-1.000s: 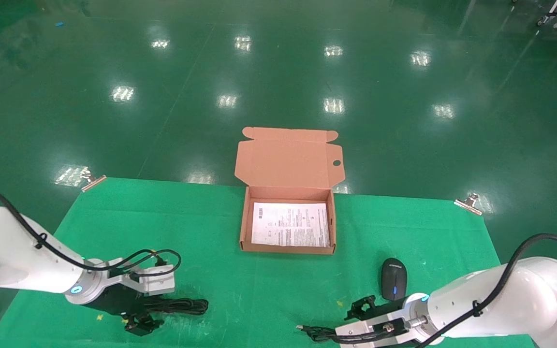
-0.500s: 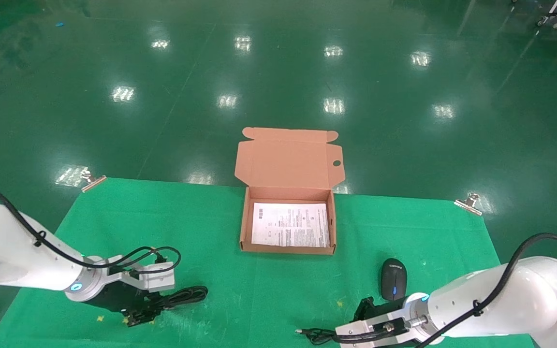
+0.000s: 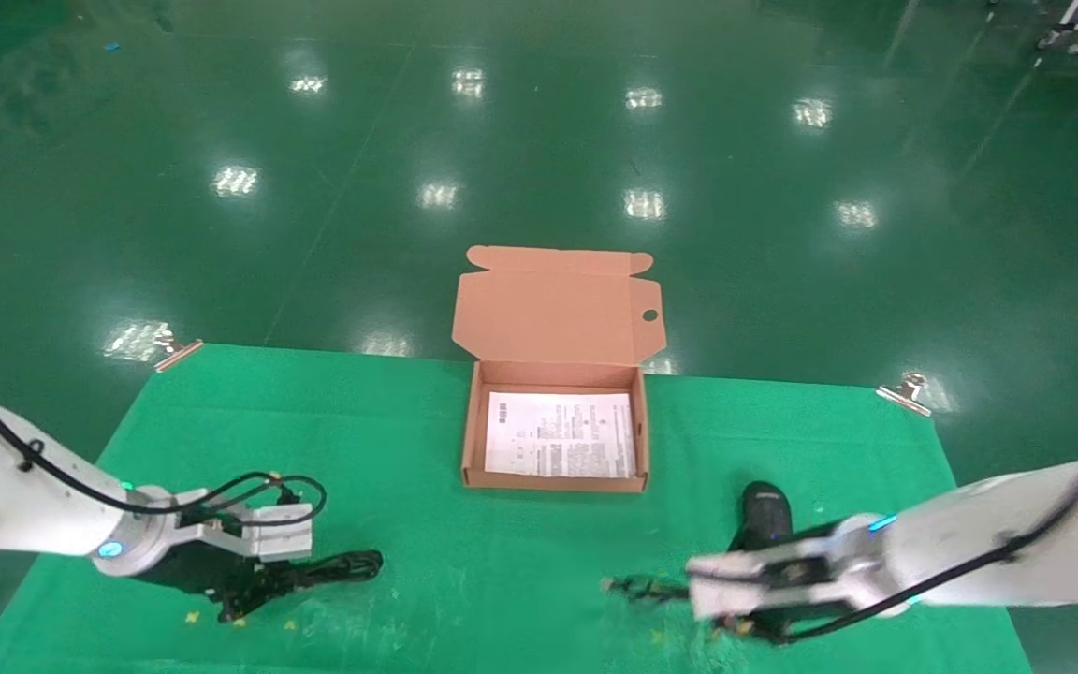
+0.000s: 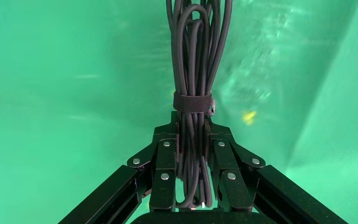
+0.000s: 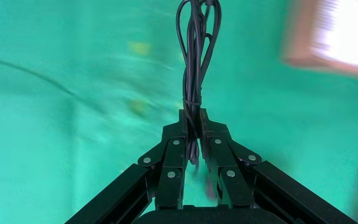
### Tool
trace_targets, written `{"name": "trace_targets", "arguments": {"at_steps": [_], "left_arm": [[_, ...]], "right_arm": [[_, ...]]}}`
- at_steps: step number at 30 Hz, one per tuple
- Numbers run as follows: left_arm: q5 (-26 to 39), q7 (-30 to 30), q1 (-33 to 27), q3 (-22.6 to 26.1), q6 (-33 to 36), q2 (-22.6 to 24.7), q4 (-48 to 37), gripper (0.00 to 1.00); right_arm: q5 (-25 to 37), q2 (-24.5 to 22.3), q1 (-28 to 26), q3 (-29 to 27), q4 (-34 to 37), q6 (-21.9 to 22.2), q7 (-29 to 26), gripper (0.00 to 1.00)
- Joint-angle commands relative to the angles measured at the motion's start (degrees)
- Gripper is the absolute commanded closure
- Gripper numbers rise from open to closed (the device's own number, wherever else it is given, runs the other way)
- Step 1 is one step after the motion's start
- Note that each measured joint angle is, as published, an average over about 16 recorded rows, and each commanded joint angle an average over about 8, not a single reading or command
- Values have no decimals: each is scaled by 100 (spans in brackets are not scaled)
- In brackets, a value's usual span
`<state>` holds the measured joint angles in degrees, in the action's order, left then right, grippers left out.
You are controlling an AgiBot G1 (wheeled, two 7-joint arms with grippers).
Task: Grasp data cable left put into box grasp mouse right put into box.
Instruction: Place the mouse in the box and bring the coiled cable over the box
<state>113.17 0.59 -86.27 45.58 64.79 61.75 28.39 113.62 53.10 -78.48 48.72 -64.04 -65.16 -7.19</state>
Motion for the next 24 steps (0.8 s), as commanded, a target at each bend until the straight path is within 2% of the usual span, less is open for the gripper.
{"name": "trace_targets", "arguments": {"at_steps": [1,6,10,17,24], "left_arm": [[-43,144,-6,-19,87,-183,255,100],[-77,-104,-85,-178,21,-658,1275,100],[47,-476,-142,-299,-276,-863,2073,100],[475,-1068,-194,-429,-951,-813,3089,100],[966,-1497,-364,-474,-1504,-382,3248,100]], "right_arm": [[-75,-234,-107,-145,-196,-34,-232,100],[23,-655,-454,-525,-702,171,-847,100],[186,-622,-831,-723,-852,366,-1139,100],[171,113,-1561,-871,-524,709,-1079,100],[76,1070,-2117,-906,522,1197,-785,100]]}}
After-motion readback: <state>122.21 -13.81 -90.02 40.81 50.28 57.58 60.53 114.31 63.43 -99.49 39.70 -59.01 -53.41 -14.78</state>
